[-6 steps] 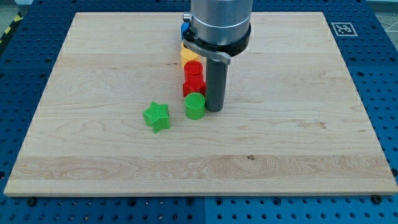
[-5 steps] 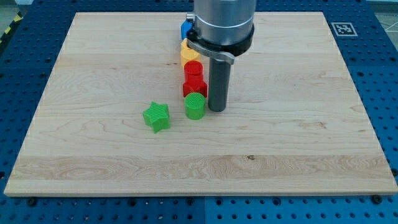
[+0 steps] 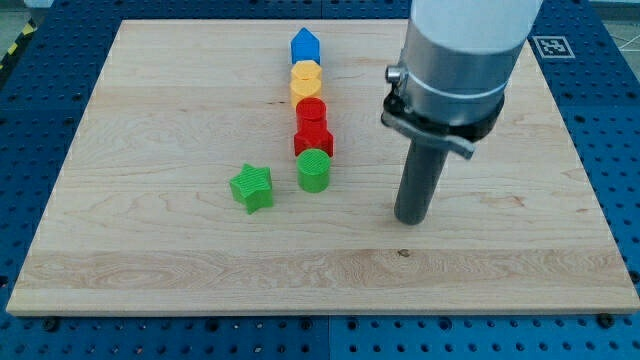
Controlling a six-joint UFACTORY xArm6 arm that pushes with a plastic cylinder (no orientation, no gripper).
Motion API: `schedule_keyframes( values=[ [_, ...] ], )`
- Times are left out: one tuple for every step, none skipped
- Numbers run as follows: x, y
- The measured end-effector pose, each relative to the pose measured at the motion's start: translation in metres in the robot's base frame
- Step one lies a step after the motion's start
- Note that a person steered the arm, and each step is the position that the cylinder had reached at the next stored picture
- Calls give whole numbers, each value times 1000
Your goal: Push the green star below the green cirle
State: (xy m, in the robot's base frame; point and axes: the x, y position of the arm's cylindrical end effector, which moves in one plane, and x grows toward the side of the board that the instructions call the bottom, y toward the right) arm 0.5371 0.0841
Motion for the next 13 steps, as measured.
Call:
schedule_keyframes(
  values=[
    [35,-24],
    [68,-62],
    [63,-116],
    [53,-169],
    [22,-222],
    [-19,-244],
    [-55,-244],
    [-65,-234],
    [-64,-217],
    [-61,-205],
    [-40,-204],
    [-20,-203],
    [-15,-203]
  ],
)
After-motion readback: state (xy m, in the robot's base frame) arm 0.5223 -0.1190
